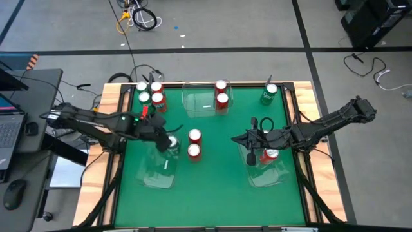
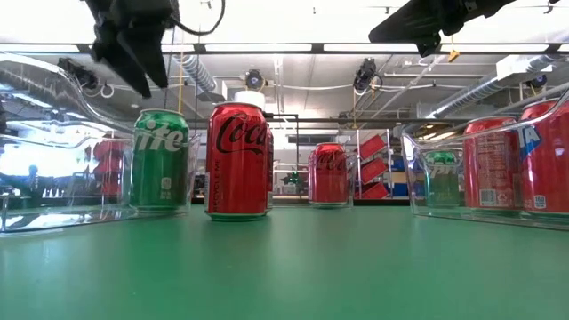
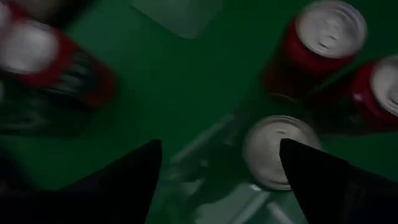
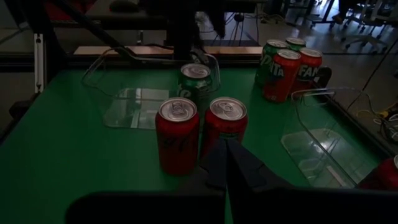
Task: Sort soda cans
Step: Put the green soda can into the middle left transparent bin
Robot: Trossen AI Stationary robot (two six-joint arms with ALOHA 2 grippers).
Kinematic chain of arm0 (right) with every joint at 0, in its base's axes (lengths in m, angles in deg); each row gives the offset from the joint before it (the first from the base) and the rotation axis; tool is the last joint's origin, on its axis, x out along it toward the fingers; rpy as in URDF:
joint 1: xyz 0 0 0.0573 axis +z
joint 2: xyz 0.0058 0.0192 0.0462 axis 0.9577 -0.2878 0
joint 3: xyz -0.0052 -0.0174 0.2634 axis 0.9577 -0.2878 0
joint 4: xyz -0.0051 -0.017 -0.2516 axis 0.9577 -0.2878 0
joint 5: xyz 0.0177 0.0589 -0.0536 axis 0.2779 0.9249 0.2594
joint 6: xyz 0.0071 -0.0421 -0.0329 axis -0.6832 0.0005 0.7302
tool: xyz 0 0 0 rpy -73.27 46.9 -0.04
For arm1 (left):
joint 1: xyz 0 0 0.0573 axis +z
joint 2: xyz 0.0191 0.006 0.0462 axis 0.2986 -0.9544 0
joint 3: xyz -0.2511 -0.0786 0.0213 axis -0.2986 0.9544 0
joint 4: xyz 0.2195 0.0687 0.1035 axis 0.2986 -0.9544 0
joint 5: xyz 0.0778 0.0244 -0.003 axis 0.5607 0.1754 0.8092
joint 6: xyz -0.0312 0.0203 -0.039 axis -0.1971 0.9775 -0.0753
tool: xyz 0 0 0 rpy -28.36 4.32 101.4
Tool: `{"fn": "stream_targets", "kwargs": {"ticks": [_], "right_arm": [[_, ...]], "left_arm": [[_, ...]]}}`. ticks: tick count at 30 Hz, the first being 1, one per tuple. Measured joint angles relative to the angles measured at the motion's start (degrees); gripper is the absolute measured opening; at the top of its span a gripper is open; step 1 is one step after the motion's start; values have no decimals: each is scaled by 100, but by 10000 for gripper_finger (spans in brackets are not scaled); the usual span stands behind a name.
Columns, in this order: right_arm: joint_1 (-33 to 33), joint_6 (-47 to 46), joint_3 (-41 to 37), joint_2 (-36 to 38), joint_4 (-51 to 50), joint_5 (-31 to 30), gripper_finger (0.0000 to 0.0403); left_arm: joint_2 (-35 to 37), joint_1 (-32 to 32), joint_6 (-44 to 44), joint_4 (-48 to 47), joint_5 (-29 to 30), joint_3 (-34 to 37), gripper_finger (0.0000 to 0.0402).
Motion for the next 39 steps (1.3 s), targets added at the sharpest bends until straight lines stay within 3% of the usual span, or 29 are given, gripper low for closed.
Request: {"fn": "stream_targets", "kwargs": {"ticks": [5, 10, 16, 19, 27, 39], "right_arm": [[1, 0, 0, 0, -2, 0, 0], [2, 0, 0, 0, 0, 0, 0], [0, 0, 0, 1, -1, 0, 0], [1, 4, 0, 0, -2, 0, 0], [-44, 85, 0, 0, 1, 0, 0], [-76, 87, 0, 0, 1, -1, 0]], "left_arm": [[6, 233, 87, -1257, 319, -763, 271], [9, 871, 389, -1943, 349, -957, 178], [6, 1929, 1341, -1936, 59, -933, 46], [46, 2509, 1675, -1897, 24, -931, 8], [4, 3469, 2521, -1509, -711, -929, 60], [-485, 4141, 2672, -1358, -766, -926, 221]]}}
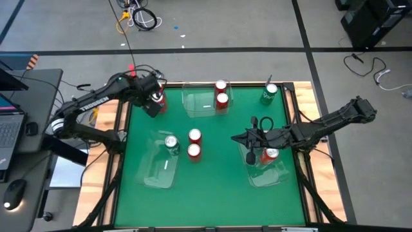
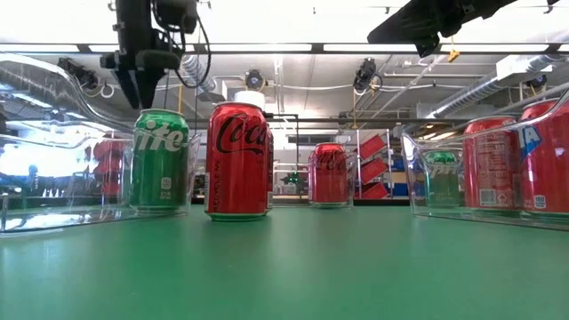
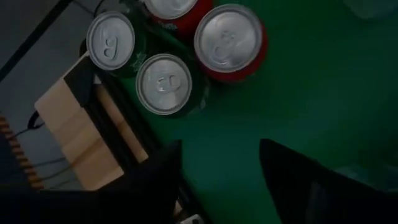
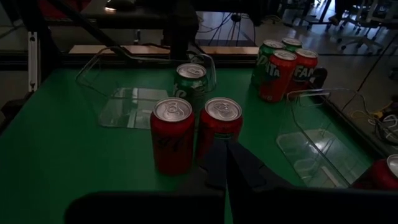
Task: Sort soda cans
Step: Put the green soda can into the middle left transparent bin
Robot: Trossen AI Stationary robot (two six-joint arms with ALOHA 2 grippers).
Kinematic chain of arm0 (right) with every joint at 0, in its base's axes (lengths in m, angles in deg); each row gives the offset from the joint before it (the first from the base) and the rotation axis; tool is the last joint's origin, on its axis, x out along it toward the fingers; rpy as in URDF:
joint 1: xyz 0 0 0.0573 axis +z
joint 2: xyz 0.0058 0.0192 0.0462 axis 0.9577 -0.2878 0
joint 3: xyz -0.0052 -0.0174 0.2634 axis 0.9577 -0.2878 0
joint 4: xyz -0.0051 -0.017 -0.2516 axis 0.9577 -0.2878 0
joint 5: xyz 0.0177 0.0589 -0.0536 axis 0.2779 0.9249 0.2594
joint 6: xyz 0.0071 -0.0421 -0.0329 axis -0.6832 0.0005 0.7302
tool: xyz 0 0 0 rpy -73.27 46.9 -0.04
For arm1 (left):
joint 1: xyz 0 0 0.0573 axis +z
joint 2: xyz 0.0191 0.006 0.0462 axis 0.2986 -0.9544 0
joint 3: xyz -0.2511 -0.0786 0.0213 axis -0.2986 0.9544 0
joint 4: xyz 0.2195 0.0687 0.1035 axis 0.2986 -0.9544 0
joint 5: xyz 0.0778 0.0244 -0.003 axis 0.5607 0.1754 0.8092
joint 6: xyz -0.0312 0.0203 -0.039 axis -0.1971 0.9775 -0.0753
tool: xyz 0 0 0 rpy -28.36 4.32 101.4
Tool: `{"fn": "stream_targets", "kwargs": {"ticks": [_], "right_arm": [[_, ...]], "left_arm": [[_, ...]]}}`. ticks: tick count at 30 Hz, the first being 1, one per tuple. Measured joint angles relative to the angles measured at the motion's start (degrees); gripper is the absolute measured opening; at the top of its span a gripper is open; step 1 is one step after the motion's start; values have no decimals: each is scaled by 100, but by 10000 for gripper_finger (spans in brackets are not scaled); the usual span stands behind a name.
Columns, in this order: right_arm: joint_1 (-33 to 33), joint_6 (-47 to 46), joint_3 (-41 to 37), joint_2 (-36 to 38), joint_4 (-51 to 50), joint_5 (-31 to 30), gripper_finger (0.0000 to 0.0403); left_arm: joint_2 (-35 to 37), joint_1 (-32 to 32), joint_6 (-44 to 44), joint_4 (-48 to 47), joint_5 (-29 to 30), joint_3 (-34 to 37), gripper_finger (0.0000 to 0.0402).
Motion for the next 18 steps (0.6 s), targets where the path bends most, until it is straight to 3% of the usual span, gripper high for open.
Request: {"fn": "stream_targets", "kwargs": {"ticks": [5, 12, 18], "right_arm": [[2, 0, -2, 0, -2, 1, 4], [2, 0, 0, 0, -2, 27, 2], [2, 0, 0, 0, -2, 41, 1]], "left_arm": [[-295, 435, 177, 4, 1, 91, 253], [-381, 1072, 614, 518, -12, 651, 257], [-381, 1543, 1077, 1070, -613, 803, 257]]}}
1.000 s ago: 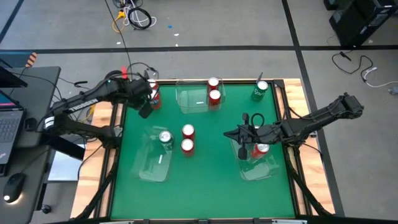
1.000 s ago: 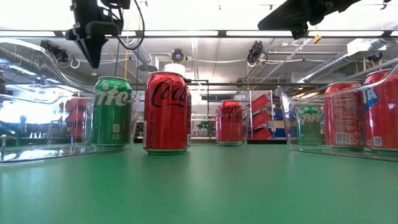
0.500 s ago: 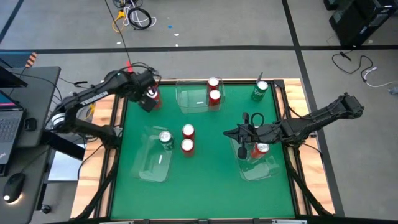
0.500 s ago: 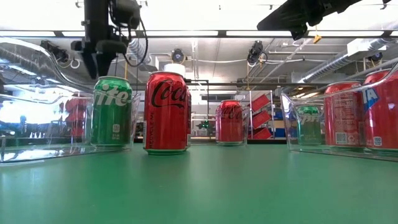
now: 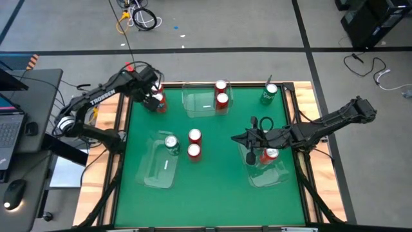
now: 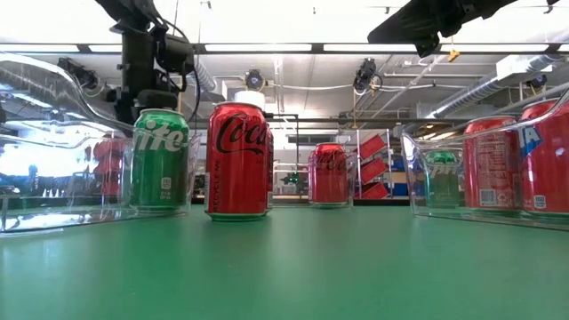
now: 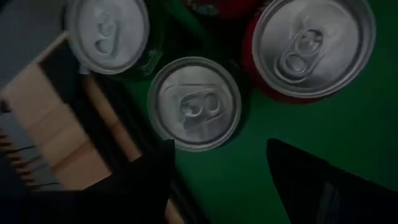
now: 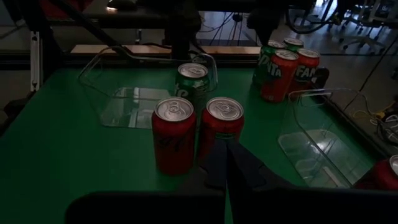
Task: Sort soda cans
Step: Put the green soda can into the middle left transparent bin
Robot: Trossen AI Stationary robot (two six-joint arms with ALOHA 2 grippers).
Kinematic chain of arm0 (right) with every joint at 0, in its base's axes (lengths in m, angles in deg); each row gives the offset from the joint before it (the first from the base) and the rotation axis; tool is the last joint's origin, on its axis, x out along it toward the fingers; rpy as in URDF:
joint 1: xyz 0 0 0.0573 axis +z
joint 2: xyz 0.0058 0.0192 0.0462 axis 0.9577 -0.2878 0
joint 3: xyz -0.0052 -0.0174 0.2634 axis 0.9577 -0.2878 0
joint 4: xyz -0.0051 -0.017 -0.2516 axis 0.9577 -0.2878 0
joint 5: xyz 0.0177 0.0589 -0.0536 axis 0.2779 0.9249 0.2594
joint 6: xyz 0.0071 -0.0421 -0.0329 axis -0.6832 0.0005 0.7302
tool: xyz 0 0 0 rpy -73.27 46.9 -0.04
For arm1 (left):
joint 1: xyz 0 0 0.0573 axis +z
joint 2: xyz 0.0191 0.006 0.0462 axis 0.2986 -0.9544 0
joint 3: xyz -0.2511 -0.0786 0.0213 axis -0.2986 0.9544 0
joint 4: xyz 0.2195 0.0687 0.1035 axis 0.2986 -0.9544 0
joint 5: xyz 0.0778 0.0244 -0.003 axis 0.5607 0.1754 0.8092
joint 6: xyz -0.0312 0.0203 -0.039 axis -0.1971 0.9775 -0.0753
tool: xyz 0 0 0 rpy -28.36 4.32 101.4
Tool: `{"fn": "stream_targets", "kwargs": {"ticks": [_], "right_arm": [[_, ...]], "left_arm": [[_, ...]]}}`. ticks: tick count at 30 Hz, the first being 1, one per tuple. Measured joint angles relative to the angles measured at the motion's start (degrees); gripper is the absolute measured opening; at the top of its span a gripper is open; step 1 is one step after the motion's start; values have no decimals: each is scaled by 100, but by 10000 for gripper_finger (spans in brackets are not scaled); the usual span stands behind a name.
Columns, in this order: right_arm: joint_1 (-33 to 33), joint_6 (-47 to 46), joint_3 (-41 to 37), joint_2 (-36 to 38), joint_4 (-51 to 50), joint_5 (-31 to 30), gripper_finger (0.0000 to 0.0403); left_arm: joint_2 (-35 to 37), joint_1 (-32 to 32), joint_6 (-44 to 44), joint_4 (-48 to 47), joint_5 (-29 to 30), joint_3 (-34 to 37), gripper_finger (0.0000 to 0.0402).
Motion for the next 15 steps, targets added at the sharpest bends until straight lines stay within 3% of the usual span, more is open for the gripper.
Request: {"fn": "stream_targets", "kwargs": {"ticks": [15], "right_arm": [[0, -2, 0, 0, 1, 4, 4]], "left_arm": [[-82, 619, 252, 228, -485, 12, 257]]}}
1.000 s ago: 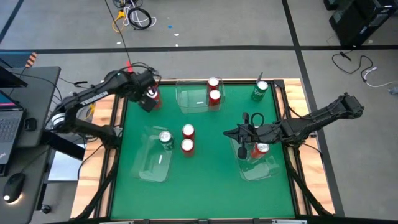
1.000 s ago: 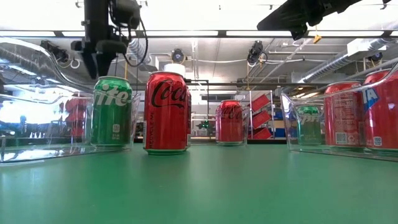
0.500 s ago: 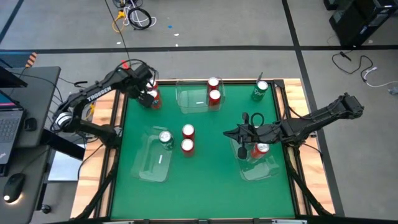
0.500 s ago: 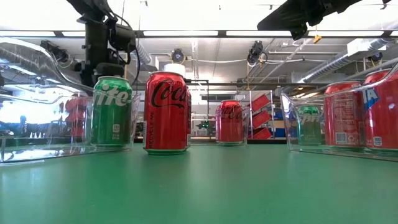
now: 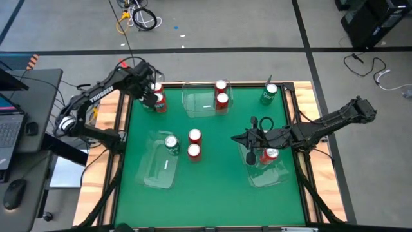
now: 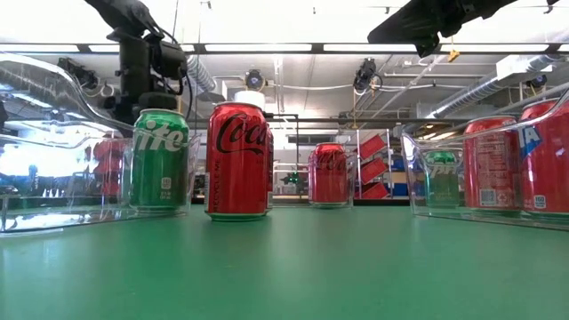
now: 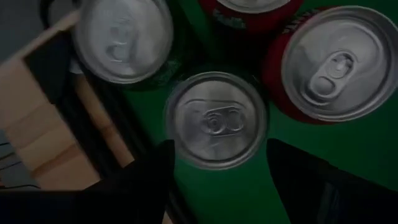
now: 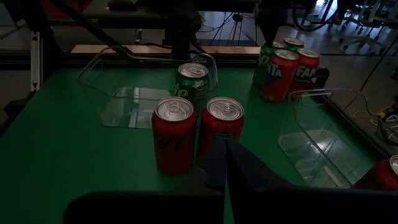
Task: Sort soda cans
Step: Put the green soda can into the middle left transparent bin
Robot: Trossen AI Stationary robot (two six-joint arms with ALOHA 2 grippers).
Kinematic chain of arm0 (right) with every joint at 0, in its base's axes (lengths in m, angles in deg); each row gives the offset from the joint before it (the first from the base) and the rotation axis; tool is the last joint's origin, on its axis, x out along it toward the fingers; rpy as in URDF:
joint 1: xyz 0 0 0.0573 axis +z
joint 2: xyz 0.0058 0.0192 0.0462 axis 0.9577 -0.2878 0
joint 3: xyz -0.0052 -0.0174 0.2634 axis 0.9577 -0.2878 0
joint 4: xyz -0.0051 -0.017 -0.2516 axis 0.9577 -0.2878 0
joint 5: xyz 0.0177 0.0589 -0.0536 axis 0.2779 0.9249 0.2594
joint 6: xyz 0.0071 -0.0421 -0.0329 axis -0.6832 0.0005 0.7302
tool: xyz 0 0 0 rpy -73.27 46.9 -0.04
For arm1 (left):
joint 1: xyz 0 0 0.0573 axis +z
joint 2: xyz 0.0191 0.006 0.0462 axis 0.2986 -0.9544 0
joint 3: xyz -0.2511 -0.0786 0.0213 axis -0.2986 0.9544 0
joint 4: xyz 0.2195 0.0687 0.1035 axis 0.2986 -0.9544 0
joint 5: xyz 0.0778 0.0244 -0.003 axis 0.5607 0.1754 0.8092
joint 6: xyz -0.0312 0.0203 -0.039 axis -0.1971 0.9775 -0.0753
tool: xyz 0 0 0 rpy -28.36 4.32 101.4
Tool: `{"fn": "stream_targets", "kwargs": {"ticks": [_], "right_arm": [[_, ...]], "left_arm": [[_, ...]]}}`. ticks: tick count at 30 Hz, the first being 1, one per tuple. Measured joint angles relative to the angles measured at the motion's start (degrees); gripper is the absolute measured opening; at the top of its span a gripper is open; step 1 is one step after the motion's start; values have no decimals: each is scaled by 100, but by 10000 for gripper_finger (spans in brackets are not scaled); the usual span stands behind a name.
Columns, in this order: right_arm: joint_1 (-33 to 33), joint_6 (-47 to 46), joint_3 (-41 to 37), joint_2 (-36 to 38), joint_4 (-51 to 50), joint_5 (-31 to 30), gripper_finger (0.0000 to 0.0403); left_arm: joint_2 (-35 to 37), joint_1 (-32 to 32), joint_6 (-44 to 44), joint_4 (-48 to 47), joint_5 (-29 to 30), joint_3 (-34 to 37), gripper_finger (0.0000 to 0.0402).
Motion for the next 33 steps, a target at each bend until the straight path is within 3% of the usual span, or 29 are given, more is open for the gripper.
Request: {"fn": "stream_targets", "kwargs": {"ticks": [11, 33], "right_arm": [[0, -61, -2, 0, -3, 2, 3], [0, -87, -2, 0, -1, 2, 4]], "left_arm": [[-318, 109, 54, 224, 120, -31, 257], [-344, 99, 512, -504, 360, -330, 247]]}}
